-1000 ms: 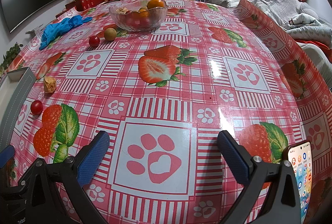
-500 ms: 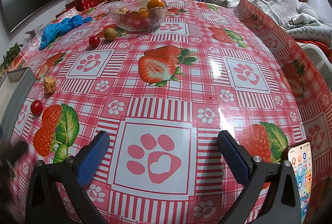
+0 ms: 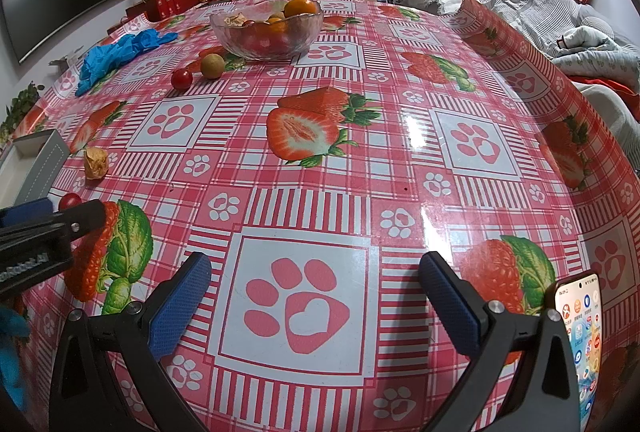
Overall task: Organize fruits
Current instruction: 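Move the left tool to a cherry tomato and grasp it, then carry the tomato toward the tray while the right tool grasps a brown nut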
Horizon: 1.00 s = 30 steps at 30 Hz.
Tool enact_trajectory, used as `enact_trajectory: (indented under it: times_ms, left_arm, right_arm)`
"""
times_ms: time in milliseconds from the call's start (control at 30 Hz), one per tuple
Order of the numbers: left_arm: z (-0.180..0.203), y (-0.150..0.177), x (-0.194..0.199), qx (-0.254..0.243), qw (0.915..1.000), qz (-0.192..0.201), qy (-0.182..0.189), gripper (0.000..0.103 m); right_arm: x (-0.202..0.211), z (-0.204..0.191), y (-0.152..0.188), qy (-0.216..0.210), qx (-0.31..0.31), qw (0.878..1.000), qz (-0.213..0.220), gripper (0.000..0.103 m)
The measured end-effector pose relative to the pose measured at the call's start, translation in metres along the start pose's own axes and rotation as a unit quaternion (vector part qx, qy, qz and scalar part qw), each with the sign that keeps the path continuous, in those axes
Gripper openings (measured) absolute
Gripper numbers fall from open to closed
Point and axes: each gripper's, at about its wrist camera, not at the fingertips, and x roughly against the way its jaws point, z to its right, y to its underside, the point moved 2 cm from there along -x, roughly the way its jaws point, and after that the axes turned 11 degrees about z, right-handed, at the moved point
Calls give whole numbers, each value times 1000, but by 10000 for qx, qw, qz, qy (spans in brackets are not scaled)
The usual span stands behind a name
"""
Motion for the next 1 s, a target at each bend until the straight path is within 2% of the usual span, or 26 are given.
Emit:
enact_trajectory:
  times_ms: [133,167,200,267,533,700,767,800,867,1000]
  left_arm:
    - [7,-3,-4,74,9999,-12,143,59]
    - [9,-4,-4,73,9998,0,180,52]
    - [12,-5,-3,21,9997,15,231,38]
    - [17,-6,-1,-107,9994,17,316,23]
    - [12,1,14,-11,9987,54,497,23]
    - [-5,4,43,86,9977,271,611,23]
    - [-15,6,54,210,9968,318,696,23]
    - [-19,7,59,251,9965,343,726,23]
    - [-30,9,71,274,9960,404,748,23]
    - [-52,13,87,217,9967,446,643,23]
  right_arm:
    - [0,0,0,0,-1,10000,0,103]
    - [0,0,0,0,-1,10000,0,103]
    - [0,0,0,0,-1,10000,0,103]
    - [0,0,0,0,-2,10000,0,103]
    - [0,0,0,0,-3,10000,-3,103]
    - [0,-1,0,-5,11,10000,-31,103]
    - [0,-3,-1,-63,46,9998,-180,103]
    - [0,-6,-3,-149,80,9993,-331,103]
    - [3,-17,-8,-581,54,9967,-557,103]
    - [14,-45,-32,-1245,-42,9903,-621,102]
